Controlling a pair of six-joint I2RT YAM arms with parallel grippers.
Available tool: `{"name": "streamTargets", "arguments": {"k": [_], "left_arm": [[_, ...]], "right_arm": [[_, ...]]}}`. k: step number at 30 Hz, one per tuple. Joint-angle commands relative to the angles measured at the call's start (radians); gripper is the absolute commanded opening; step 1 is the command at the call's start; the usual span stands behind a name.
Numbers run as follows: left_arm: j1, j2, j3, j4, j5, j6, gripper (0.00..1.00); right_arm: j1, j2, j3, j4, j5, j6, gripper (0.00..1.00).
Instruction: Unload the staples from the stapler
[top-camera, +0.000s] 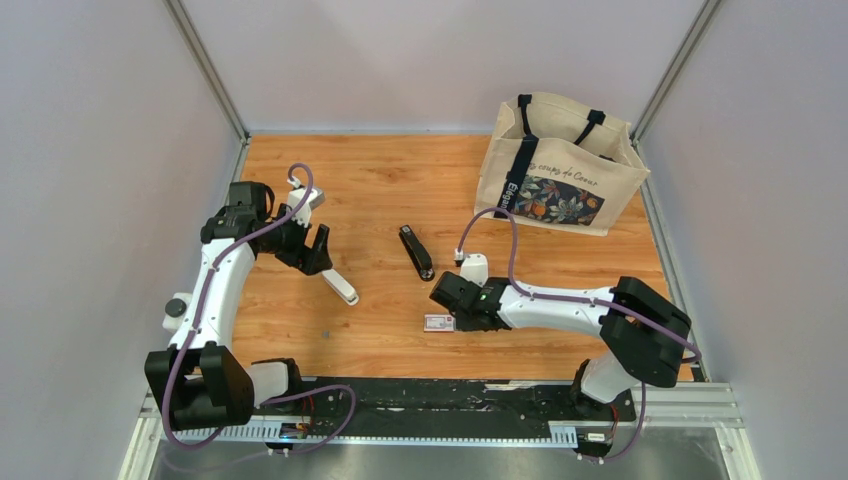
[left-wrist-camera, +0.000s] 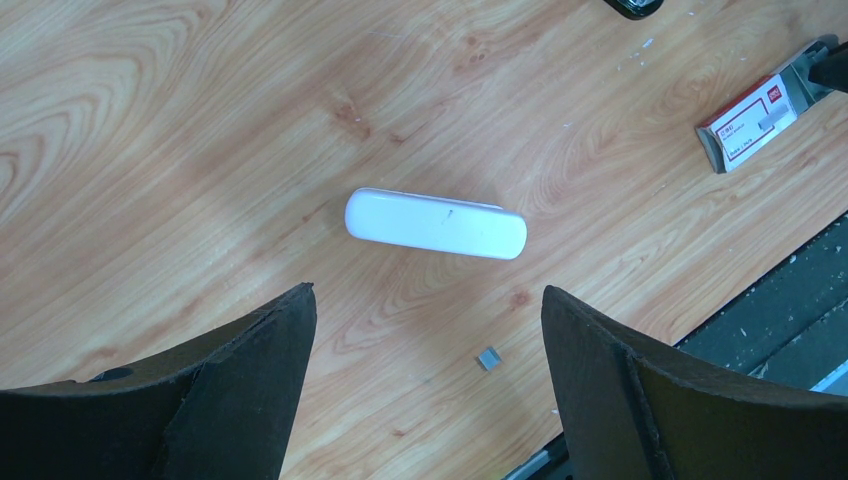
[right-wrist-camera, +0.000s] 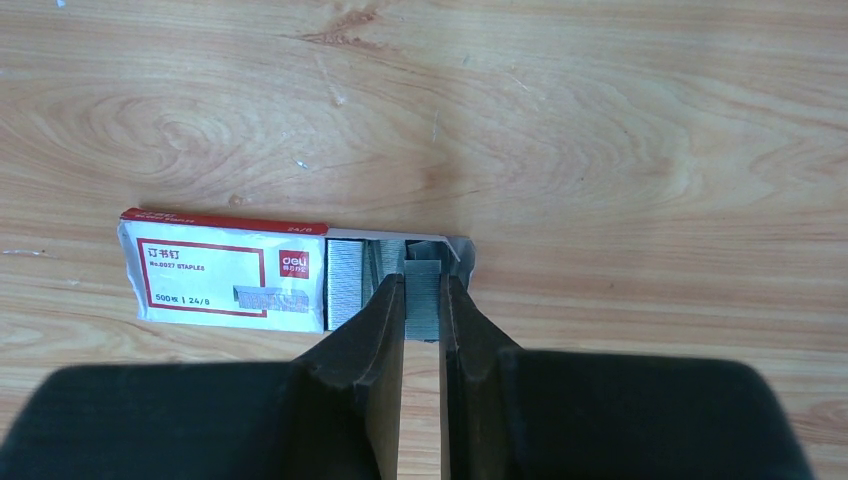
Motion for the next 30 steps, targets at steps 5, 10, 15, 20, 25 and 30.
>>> {"name": "streamTargets", "arguments": {"k": [5,10,15,20,25,30], "left_arm": [[-0.004,-0.017,0.003,0.009,0.013,0.022,0.91],[-0.004,-0.014,0.004,0.010,0.014,0.022,0.91],[-0.004,-0.017,0.001,0.009,0.017,0.018,0.91],[-0.005,-0.022,-0.005,0.009,0.013,0.019,0.91],[-0.005,-0.022,-0.011,0.012,0.019,0.019,0.91],[-0.005,-0.020,-0.008,0.012,0.020,0.018,0.91]], "right_arm": [[0.015,0.001,0.020,0.021,0.017,0.007,0.06],[0.019,-0.026,0.021,0.018,0.021,0.006,0.06],[0.022,-0.038,0.027,0.016,0.020,0.001,0.06],[0.025,-0.057,0.032,0.013,0.026,0.004,0.05],[0.028,-0.080,0.035,0.008,0.033,0.006,0.05],[0.028,-0.071,0.038,0.007,0.032,0.001,0.06]]}}
